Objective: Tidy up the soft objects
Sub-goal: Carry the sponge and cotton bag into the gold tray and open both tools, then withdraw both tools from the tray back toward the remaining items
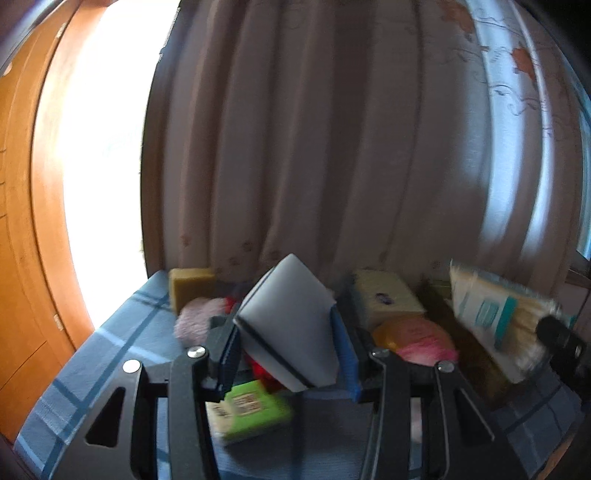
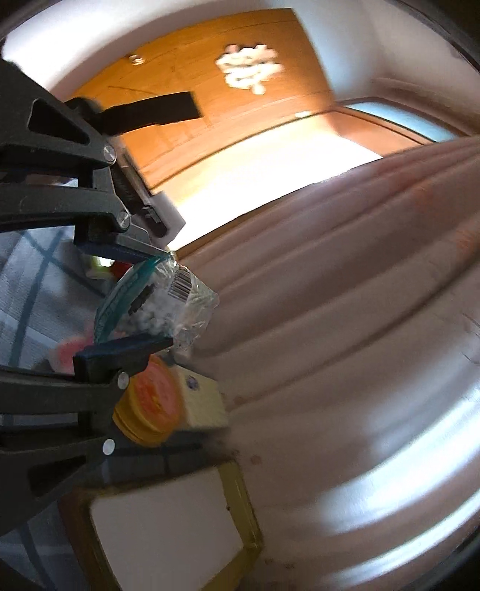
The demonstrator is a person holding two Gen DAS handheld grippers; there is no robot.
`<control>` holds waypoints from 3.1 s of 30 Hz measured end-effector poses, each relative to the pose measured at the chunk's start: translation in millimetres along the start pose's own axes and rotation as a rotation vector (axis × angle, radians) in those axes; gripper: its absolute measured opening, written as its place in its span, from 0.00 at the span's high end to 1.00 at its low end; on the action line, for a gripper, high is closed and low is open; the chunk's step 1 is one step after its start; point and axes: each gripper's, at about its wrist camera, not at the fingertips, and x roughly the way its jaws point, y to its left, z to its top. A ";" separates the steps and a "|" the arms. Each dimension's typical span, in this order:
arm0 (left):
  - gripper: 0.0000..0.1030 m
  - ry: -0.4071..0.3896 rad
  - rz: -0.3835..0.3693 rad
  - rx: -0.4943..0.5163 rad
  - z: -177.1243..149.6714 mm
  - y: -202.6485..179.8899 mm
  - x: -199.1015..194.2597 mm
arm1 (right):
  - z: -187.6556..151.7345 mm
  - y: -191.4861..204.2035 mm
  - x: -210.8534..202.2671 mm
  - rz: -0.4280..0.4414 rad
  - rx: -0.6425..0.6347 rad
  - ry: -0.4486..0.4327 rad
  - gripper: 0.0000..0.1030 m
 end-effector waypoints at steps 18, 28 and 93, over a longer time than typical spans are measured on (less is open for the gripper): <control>0.56 -0.015 -0.262 0.086 9.2 -152.4 23.8 | 42.9 -129.5 -58.6 -0.478 -0.082 -0.076 0.62; 0.56 0.098 -0.350 0.144 -12.5 -249.7 67.4 | 52.4 -169.8 -40.9 -0.598 -0.123 0.035 0.62; 0.00 0.018 -0.167 0.198 -31.7 -237.8 68.1 | 43.6 -155.7 -73.9 -0.819 -0.082 -0.156 0.19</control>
